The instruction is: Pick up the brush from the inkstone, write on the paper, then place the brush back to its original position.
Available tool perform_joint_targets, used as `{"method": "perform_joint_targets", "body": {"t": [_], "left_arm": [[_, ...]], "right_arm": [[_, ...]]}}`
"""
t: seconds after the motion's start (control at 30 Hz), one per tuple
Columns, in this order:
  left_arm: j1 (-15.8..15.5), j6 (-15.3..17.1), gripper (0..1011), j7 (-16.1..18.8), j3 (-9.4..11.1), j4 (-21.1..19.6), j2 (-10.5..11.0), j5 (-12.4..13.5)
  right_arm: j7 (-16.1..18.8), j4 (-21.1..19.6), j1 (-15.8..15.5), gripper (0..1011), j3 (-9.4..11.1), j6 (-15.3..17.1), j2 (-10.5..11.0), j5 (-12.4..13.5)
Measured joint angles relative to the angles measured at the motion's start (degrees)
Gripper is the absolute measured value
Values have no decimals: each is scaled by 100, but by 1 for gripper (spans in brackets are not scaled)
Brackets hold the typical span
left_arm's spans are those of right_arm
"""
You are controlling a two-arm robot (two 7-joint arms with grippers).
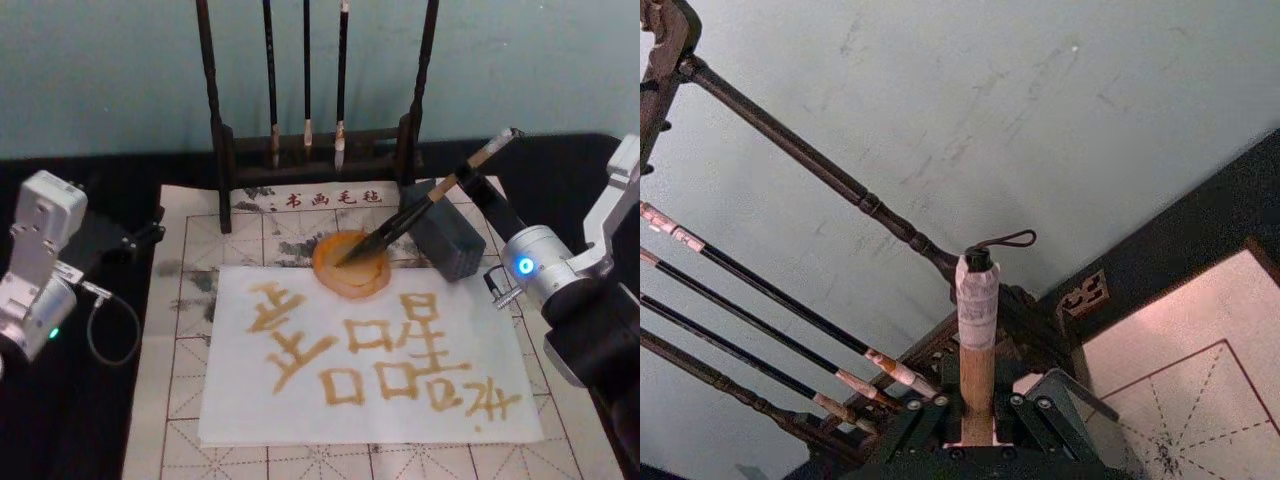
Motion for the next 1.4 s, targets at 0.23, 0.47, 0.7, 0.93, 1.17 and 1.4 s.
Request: {"method": "perform_joint_targets", "body": {"t": [0.23, 0.47, 0.7, 0.93, 1.17, 1.4], "left_arm": [[0, 0, 1001, 0, 0, 0, 0, 0], [0, 0, 1001, 0, 0, 0, 0, 0], [0, 0, 1001, 0, 0, 0, 0, 0], [0, 0, 1001, 0, 0, 0, 0, 0], [0, 0, 1001, 0, 0, 0, 0, 0], [0, 0, 1001, 0, 0, 0, 0, 0]], "right_arm": [[5, 0, 0, 198, 1, 4, 1, 3], [12, 0, 0, 229, 4, 7, 4, 6], [16, -2, -3, 426, 5, 7, 5, 10], [19, -4, -4, 626, 4, 7, 5, 12], [19, -5, -5, 843, 4, 7, 5, 13], [19, -5, -4, 1000, 4, 7, 5, 13]]}}
